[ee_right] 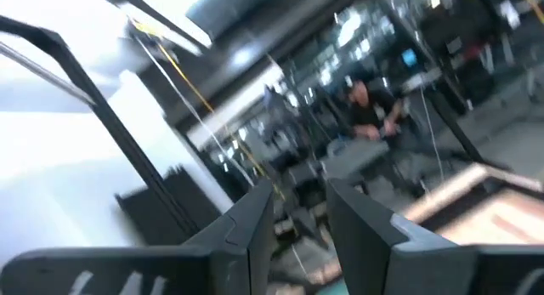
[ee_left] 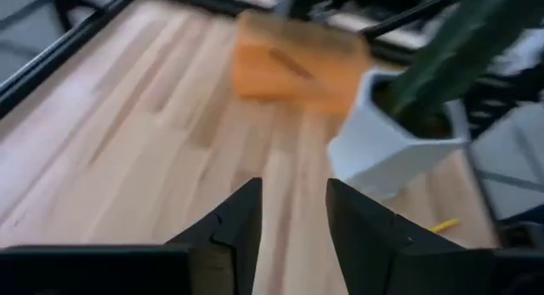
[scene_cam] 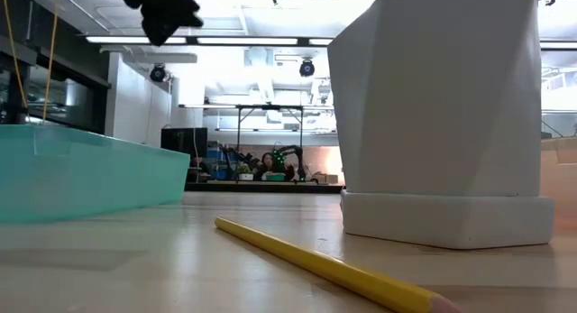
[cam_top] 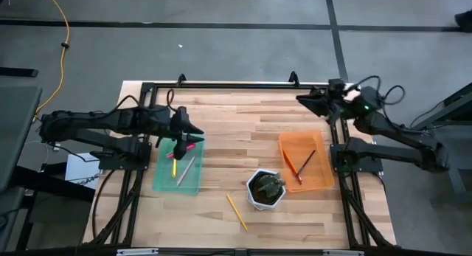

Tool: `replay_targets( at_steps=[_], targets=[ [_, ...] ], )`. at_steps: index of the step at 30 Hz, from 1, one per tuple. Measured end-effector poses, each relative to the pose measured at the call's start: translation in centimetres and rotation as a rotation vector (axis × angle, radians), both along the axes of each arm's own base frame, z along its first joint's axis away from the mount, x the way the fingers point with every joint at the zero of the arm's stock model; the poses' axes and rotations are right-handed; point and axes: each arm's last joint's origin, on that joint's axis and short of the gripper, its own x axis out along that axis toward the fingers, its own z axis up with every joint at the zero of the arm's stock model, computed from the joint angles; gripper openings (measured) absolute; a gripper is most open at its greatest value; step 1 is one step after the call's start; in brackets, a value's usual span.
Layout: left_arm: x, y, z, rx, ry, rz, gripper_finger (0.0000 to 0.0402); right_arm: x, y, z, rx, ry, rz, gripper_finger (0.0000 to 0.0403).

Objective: Sort pens & pencils
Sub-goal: Put the yellow pencil into the orange bin

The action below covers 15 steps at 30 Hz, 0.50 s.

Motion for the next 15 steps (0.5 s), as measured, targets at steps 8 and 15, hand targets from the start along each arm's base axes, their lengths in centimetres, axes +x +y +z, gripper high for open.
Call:
replay_targets(
  at_steps=[8,15],
  targets=[
    [0.3,-0.8,1.6,-0.056,-0.180,-0.213,0.0111,-0.1,2.9,1.9,0.025,-0.226,0.007,0.0103],
    [0.1,-2.7,4.9,0.027,-0.490,-0.376,0.0111,1.3,5.9,2.3,-0.014,-0.328,0.193,0.0103]
  ],
)
